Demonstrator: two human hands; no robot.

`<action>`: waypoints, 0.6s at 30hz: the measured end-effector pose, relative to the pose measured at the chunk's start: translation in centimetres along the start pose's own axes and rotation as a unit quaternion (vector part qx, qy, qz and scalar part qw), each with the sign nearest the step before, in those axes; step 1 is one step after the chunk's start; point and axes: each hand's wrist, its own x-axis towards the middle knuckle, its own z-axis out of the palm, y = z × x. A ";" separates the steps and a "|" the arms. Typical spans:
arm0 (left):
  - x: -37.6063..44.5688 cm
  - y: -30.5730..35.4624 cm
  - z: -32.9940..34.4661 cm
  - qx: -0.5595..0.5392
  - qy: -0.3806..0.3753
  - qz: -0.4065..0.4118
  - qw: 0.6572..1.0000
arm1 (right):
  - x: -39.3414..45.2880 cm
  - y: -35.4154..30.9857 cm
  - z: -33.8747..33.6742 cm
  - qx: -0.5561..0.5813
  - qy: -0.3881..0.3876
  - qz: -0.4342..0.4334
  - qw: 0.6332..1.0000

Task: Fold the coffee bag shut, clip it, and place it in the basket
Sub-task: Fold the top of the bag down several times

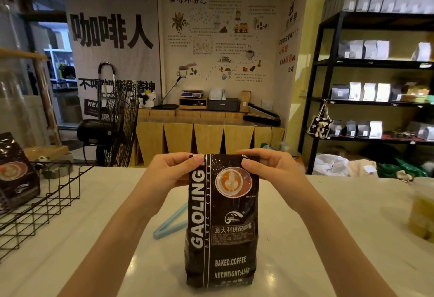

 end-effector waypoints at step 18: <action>0.8 -1.2 1.2 -0.070 0.085 -0.027 0.994 | 0.7 0.9 0.5 0.081 0.045 0.084 0.992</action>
